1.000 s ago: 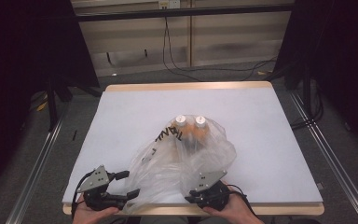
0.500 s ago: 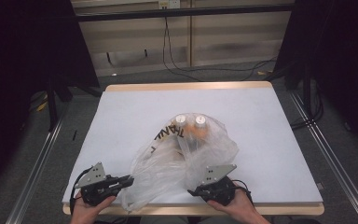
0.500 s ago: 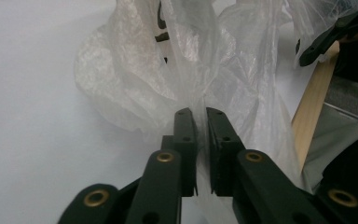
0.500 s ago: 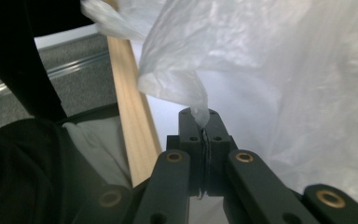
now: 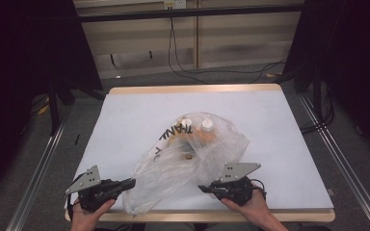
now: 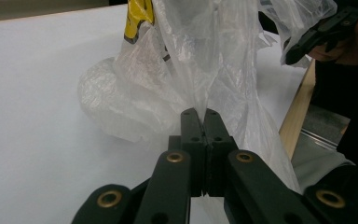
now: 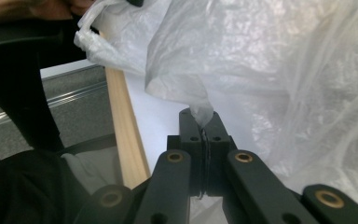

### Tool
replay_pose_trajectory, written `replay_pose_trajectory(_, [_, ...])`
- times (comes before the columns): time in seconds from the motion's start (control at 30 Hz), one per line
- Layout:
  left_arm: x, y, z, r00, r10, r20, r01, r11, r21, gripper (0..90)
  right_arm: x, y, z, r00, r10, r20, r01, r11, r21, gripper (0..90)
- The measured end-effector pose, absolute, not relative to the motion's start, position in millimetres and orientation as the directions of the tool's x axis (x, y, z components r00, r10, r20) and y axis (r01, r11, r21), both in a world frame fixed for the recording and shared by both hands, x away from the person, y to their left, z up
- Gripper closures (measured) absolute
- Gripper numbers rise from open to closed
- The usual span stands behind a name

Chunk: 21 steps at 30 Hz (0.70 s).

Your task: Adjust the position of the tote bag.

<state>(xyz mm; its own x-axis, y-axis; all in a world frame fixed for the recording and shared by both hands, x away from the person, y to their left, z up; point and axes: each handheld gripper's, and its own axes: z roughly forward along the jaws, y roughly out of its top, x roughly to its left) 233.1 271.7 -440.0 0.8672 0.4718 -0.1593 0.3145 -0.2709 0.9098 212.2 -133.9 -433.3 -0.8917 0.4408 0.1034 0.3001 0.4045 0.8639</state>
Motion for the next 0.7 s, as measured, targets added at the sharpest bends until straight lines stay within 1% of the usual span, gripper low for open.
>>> replay_pose_trajectory(0.3, [232.9,271.5,-431.2,0.868,0.470,-0.158,0.298,-0.239,0.924,89.7,212.9,-138.2,-423.3,-0.890,0.447,0.089,0.282,0.387,0.878,89.8])
replay_pose_trajectory(0.33, [232.7,272.3,-429.7,0.860,0.489,-0.147,0.295,-0.241,0.924,89.8,212.9,-138.5,-421.7,-0.891,0.446,0.090,0.280,0.382,0.881,89.7])
replay_pose_trajectory(0.4, [234.0,274.9,-427.8,0.862,0.485,-0.149,0.292,-0.234,0.928,89.9,212.2,-139.4,-416.2,-0.892,0.444,0.082,0.268,0.374,0.888,89.8])
replay_pose_trajectory(0.43, [235.0,276.7,-425.4,0.849,0.507,-0.146,0.291,-0.221,0.931,89.9,212.2,-140.0,-413.7,-0.893,0.442,0.083,0.265,0.367,0.892,89.8])
replay_pose_trajectory(0.53, [236.9,277.9,-422.4,0.847,0.508,-0.154,0.290,-0.200,0.936,90.0,213.8,-141.2,-406.9,-0.891,0.447,0.080,0.256,0.349,0.901,89.8])
replay_pose_trajectory(0.7, [242.7,276.5,-414.3,0.854,0.502,-0.139,0.272,-0.203,0.940,90.0,218.5,-141.7,-396.9,-0.891,0.449,0.071,0.239,0.330,0.913,89.9])
